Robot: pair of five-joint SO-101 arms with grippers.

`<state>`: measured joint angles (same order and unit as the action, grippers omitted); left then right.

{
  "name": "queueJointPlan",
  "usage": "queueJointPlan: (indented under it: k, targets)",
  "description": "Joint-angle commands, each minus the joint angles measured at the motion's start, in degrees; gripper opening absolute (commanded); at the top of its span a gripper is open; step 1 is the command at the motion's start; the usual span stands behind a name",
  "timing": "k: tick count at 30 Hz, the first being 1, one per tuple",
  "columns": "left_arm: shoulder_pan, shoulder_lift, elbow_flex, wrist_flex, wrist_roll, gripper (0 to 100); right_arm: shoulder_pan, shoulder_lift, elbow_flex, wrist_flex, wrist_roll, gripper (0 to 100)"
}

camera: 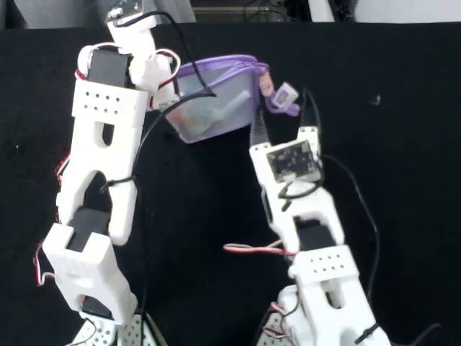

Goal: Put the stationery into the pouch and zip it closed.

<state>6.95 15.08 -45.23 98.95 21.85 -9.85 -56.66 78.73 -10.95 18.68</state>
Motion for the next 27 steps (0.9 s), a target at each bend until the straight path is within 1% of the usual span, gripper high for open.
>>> queueJointPlan:
  k: [1,4,8,12,14,17,21,27]
  targets:
    - [0.66,-0.62,1.01,-0.26,-3.6,3,-2.64,0.66,-0.66,-0.62,2.11,22.3]
    - [1.36,-0.62,0.57,0.97,-4.31,3,-2.81,4.26,-3.3,0.44,0.97,19.8]
    - [0.48,-0.7,0.48,1.32,-4.75,3,1.93,8.75,-7.52,0.53,-2.73,19.8]
    - [-1.01,-0.7,0.4,0.97,-7.03,3,4.04,11.65,-9.19,2.9,-2.81,19.8]
    - [-1.45,-0.7,0.22,0.88,-7.82,3,3.78,12.88,-10.07,5.1,-1.67,19.8]
    - [-1.45,-0.62,-1.19,1.05,-9.41,3,3.96,13.41,-12.44,7.12,-2.99,19.8]
    - [-1.45,-0.62,-1.36,1.23,-9.76,3,2.9,13.41,-17.71,13.1,-3.52,19.8]
    - [-1.45,-0.62,-1.36,1.23,-9.76,3,-2.02,13.76,-18.77,12.22,-3.34,19.5]
